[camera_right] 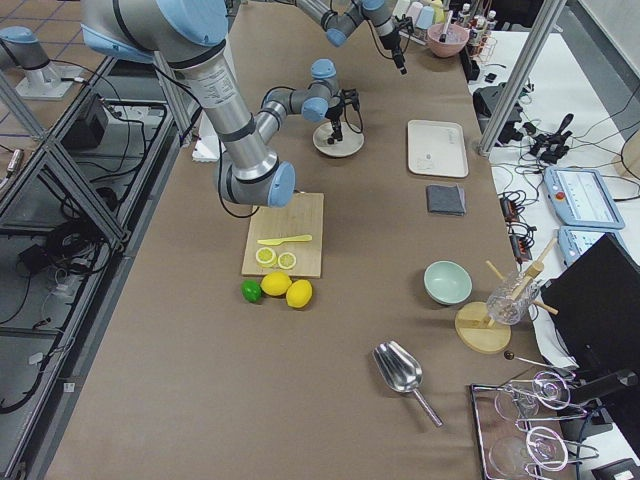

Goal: Place red cherry on plate
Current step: 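Open the right gripper to drop the cherries onto the plate and lift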

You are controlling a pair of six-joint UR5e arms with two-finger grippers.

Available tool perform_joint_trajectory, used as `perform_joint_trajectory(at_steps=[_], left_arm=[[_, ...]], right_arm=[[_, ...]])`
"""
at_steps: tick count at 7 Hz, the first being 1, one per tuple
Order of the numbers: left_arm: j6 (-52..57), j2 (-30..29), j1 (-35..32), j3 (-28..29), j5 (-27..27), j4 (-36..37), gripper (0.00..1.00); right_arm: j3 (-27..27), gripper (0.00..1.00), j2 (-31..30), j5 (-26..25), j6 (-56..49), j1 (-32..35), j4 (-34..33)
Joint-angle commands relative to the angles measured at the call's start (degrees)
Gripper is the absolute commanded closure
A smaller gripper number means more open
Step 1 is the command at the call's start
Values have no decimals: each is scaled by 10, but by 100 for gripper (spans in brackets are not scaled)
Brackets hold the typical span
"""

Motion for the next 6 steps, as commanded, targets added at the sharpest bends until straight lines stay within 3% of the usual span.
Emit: perform_joint_trajectory(at_steps=[1,2,4,5,6], left_arm=[[56,27,-26,-2,-77,4,2],[79,41,-54,-2,-115,5,2],[247,92,-156,-11,-215,16,2],[330,109,-237,-11,-279,59,2],[437,111,-300,-16,-304,125,2]], right_arm=[[100,0,0,93,-10,81,-144],[145,0,-8,148,-37,129,-210],[196,0,-47,179,-155,212,-322],[215,0,-108,224,-259,284,-324],[221,0,-169,272,-371,358,-323]])
